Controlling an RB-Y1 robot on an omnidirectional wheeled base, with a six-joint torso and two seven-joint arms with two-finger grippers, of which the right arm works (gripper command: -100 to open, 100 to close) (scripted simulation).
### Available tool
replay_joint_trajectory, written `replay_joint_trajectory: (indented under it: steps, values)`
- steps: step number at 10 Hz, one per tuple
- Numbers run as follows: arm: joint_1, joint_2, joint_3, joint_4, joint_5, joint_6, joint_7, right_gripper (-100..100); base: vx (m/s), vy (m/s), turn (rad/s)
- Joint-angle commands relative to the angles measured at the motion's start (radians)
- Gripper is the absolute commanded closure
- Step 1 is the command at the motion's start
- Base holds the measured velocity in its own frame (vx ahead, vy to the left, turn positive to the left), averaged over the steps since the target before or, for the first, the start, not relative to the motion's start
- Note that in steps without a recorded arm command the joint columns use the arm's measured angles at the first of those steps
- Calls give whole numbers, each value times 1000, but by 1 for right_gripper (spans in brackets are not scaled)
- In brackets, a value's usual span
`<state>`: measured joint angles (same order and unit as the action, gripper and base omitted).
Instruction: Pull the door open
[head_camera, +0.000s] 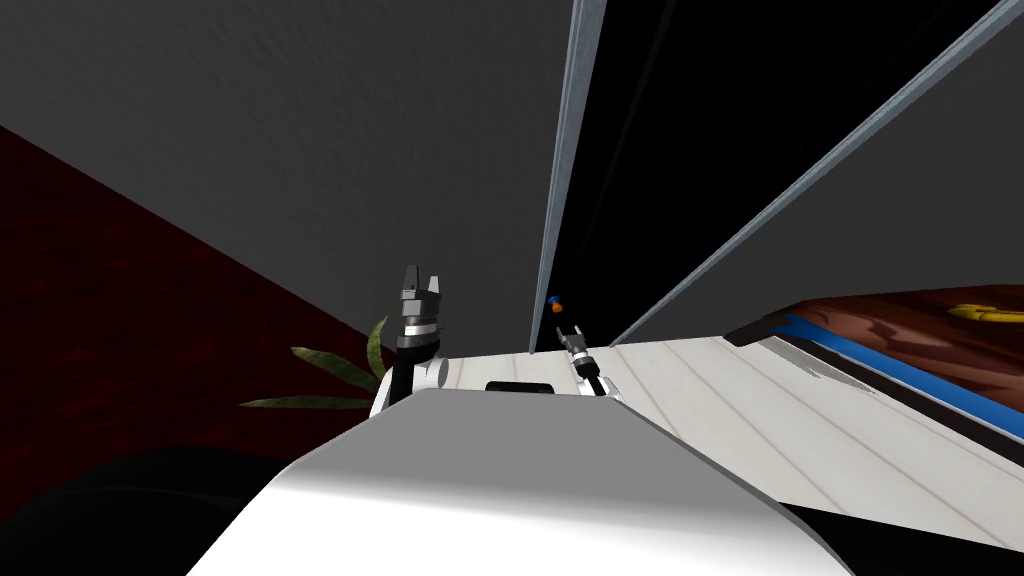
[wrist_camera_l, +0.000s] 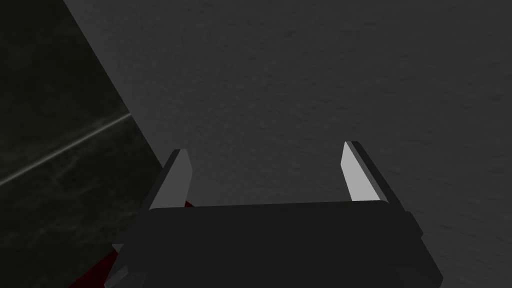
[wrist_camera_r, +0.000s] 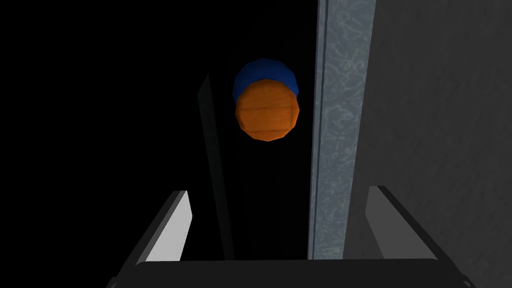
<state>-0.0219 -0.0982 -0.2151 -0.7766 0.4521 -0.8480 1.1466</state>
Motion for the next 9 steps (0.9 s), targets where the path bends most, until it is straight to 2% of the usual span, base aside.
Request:
replay_joint_trajectory:
  steps: [1,3,4,6,7,9]
  values:
    - [5,-5,-23,3,-14,-1,8,-100,-3,-38,237]
    - [5,-7,-43,11,-25,-3,16,-100,32,-9,204]
    - [5,-10,-64,19,-38,-4,24,-100,96,8,242]
    - [5,-11,-71,21,-42,-4,27,-100,120,12,83]
    - [4,-13,-97,31,-57,-6,37,-100,184,17,189]
    - [4,-15,-112,37,-66,-7,43,-100,188,13,102]
